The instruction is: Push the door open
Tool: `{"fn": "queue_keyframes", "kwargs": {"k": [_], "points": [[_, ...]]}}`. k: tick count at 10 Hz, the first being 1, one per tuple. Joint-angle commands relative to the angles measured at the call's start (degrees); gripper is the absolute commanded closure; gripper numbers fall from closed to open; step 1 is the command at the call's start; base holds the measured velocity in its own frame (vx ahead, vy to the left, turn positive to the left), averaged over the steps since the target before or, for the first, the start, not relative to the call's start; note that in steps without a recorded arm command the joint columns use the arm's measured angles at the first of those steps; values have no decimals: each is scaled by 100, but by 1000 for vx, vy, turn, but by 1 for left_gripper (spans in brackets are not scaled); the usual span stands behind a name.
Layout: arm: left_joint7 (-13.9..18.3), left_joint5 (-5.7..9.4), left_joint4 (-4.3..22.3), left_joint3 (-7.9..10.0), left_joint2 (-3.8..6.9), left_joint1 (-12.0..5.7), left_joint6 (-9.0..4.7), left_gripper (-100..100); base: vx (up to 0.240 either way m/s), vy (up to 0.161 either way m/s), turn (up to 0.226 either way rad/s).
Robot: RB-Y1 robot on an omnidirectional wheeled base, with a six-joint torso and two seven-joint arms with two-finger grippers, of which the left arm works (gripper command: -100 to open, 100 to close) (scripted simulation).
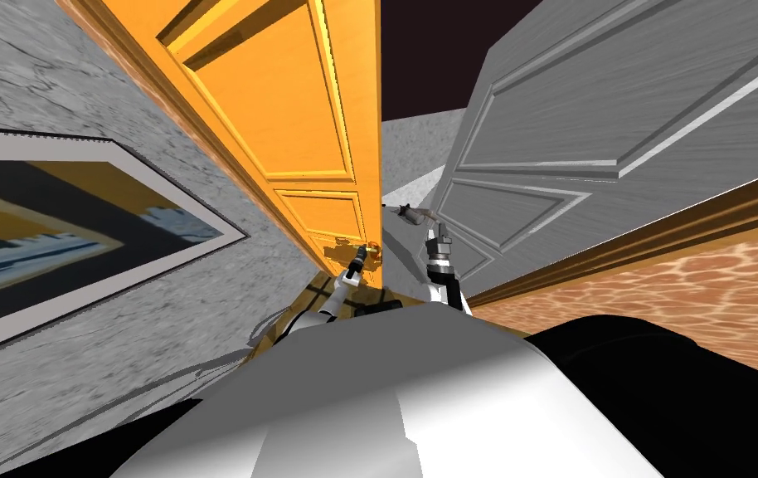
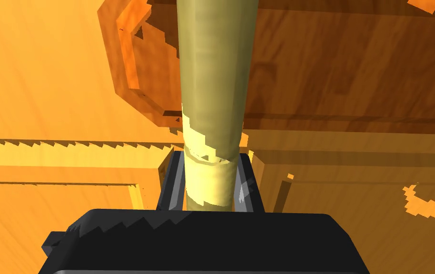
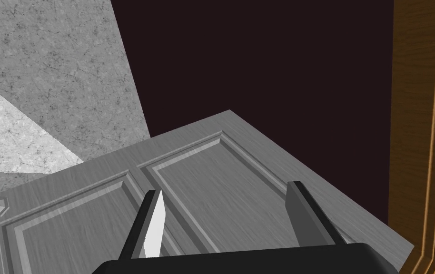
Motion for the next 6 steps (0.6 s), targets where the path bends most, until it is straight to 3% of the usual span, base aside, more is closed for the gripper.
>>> {"fn": "queue_keyframes", "kwargs": {"k": [1,6], "points": [[-45,22,-125,99,96,2,35,100,132,-131,49],[-139,95,-116,335,256,0,63,100,142,-139,47]]}}
